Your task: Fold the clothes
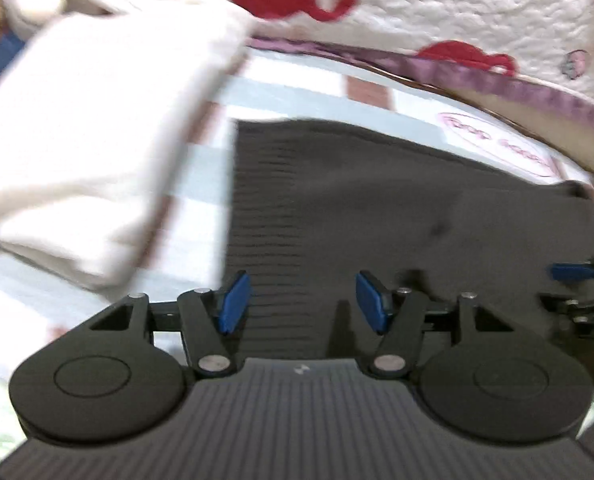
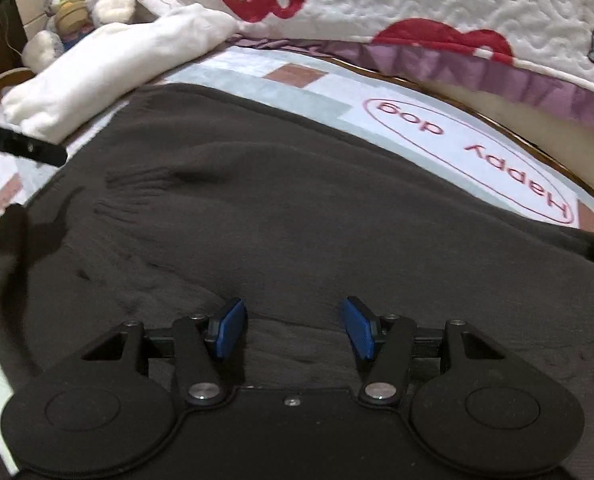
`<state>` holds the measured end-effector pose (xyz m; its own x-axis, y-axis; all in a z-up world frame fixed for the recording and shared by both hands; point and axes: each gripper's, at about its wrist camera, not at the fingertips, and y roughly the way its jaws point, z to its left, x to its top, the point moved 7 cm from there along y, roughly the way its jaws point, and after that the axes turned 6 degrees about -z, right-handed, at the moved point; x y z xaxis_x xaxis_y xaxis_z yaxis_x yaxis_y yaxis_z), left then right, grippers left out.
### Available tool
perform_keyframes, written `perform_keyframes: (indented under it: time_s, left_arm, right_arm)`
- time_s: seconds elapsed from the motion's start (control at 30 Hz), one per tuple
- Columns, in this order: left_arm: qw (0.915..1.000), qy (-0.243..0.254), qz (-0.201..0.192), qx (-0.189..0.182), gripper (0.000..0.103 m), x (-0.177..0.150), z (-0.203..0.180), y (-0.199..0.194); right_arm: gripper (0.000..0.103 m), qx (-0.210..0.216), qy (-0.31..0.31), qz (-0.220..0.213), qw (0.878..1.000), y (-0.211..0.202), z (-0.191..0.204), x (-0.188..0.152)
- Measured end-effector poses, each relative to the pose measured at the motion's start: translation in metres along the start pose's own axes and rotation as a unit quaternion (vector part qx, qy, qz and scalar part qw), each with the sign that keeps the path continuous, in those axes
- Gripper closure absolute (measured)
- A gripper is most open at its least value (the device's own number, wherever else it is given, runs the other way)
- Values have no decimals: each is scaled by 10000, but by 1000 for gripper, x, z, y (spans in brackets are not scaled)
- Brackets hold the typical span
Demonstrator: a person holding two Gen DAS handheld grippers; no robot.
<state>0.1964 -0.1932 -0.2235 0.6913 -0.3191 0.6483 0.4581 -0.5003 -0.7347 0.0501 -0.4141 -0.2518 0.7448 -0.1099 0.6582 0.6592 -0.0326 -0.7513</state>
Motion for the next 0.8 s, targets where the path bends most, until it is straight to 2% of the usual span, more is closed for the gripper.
perform_keyframes:
  time_s: [0.13, 0.2, 0.33, 0.57, 0.67, 0.8]
  left_arm:
    - [9942, -621, -96, -875, 42, 11, -4, 0]
    - [9920, -503, -49, -1156, 39, 13, -18, 3]
    - [9892, -180, 187, -1440, 36, 5, -42, 12]
    - [9959, 147, 458, -771, 36, -1, -35, 13]
    - [9970, 280, 568, -447, 36, -3, -30, 12]
    - [9973, -403, 500, -358, 36, -4, 2, -9]
  right_arm:
    - [42, 48, 86, -71, 9999, 0, 5, 3]
    - [42, 72, 129, -106, 9998, 0, 8, 5]
    - [42, 158, 196, -163, 9995, 2, 14, 8]
    - [40, 432, -225, -106, 9988, 13, 47, 11]
    - [40, 761, -253, -106, 9967, 9, 61, 14]
    - [41, 1346, -288, -75, 9905, -3, 86, 14]
